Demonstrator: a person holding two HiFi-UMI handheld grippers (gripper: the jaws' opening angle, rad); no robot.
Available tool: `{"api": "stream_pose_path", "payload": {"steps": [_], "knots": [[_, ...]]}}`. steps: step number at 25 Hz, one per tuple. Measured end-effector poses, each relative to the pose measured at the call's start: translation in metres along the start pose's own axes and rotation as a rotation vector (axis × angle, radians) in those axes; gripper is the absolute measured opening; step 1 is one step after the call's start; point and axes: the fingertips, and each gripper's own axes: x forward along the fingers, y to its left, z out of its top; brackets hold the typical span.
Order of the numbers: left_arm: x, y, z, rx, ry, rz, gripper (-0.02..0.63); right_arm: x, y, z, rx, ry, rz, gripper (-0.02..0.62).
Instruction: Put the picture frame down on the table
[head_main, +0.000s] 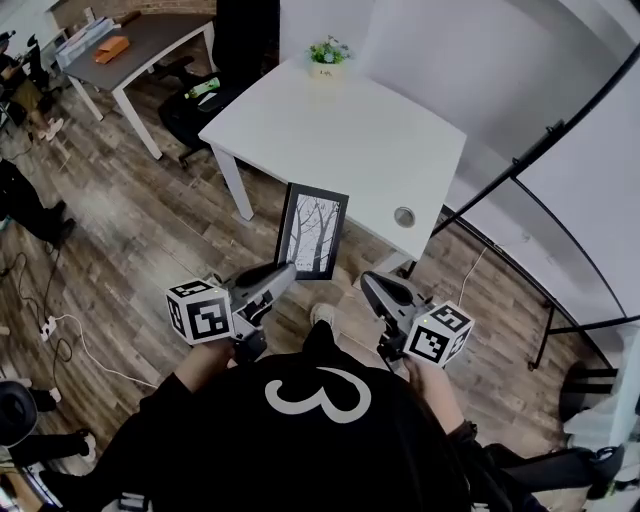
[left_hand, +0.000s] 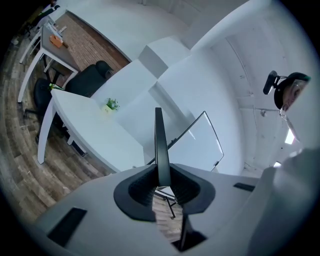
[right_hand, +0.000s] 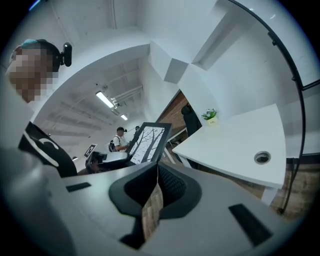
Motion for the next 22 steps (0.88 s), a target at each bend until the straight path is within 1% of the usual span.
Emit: {"api": "stream_pose_path", "payload": {"steps": [5,11,16,20,22], "knots": [[0.043,0.022,0.034,0.017,0.016,0.006,0.081,0.026,-0.046,0.031,0.008,-0.002,0.017,0.023],[0.105,0.05,0.072,0.007,0.033,0.01,0.081,0.053,-0.109,0.071,0.019,-0.001,0.016,0.023],[0.156,0.068,0.095,0.007,0.047,0.002,0.081,0.067,-0.147,0.098,0.01,0.006,0.022,0.023],[0.197,0.084,0.114,0.001,0.059,0.001,0.081,0.075,-0.186,0.116,0.011,0.016,0.008,0.023],[0.208,0.088,0.119,0.002,0.058,0.0,0.081,0.078,-0.198,0.124,-0.006,0.018,0.002,0.023]]}}
